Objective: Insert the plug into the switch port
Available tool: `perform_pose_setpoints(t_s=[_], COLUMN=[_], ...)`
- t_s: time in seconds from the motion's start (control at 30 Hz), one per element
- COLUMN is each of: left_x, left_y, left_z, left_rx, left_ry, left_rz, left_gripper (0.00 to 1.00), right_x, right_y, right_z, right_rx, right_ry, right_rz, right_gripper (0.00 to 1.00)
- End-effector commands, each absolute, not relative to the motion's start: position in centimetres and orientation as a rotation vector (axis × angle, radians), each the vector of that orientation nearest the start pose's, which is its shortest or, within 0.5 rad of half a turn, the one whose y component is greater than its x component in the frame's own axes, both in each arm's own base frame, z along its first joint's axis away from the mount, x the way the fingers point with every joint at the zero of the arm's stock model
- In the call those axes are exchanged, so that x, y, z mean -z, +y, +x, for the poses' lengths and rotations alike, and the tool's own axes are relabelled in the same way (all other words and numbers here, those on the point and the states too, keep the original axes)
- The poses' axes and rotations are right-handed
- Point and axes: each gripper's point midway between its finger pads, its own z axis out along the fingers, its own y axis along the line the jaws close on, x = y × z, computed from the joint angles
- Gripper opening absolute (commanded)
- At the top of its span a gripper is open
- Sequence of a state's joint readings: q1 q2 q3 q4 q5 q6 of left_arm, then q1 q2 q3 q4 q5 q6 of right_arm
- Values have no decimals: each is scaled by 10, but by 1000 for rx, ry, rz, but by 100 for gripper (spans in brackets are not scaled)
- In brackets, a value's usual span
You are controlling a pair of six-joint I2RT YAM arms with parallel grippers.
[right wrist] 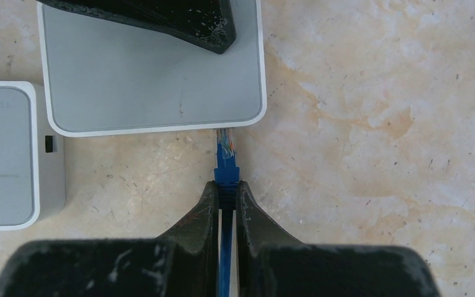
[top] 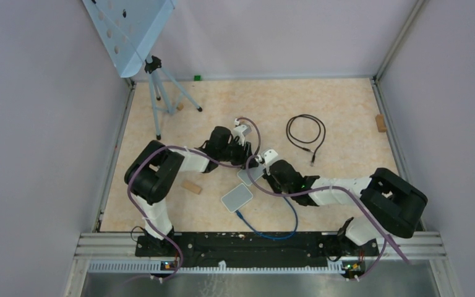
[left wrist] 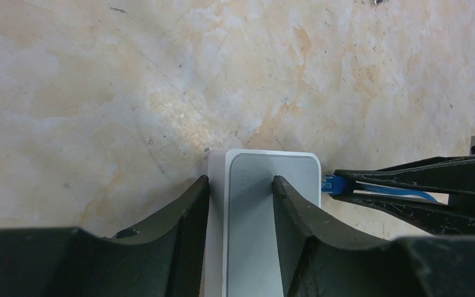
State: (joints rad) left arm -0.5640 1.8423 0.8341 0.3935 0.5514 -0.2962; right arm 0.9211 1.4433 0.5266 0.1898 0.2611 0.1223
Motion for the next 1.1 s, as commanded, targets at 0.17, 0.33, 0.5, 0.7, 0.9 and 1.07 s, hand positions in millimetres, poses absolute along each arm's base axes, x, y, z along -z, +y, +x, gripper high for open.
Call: perform_pose_setpoints(t_s=[0.17,0.33,0.5,0.7,0.9,1.07], left_x=[-15,-14,-13,-10,-10,-10], left_y=[-325,-326,-326,-324,-324,-323], left_z=[278,278,279,281,281,282], left_rx=[1121,1120,1113,1089,1087,1075], left_ry=[2284,2289,2294,2306,2311,2312], left_rz=[728,734,728,714,712,708], left_gripper=[45,45,45,44,44,44], right_x=[-76,-87,-96,-101,-93,-83], right_y=[282,285,288,282,277,273], right_z=[272,276,272,267,266,265], right_rx=[-269,-265,-300,-312,-289,-281], right_ry=[1938,1884,1830,1780,1793,1805], right_rz=[-767,-795,-805,-797,-794,-771], right_gripper=[0,0,0,0,0,0])
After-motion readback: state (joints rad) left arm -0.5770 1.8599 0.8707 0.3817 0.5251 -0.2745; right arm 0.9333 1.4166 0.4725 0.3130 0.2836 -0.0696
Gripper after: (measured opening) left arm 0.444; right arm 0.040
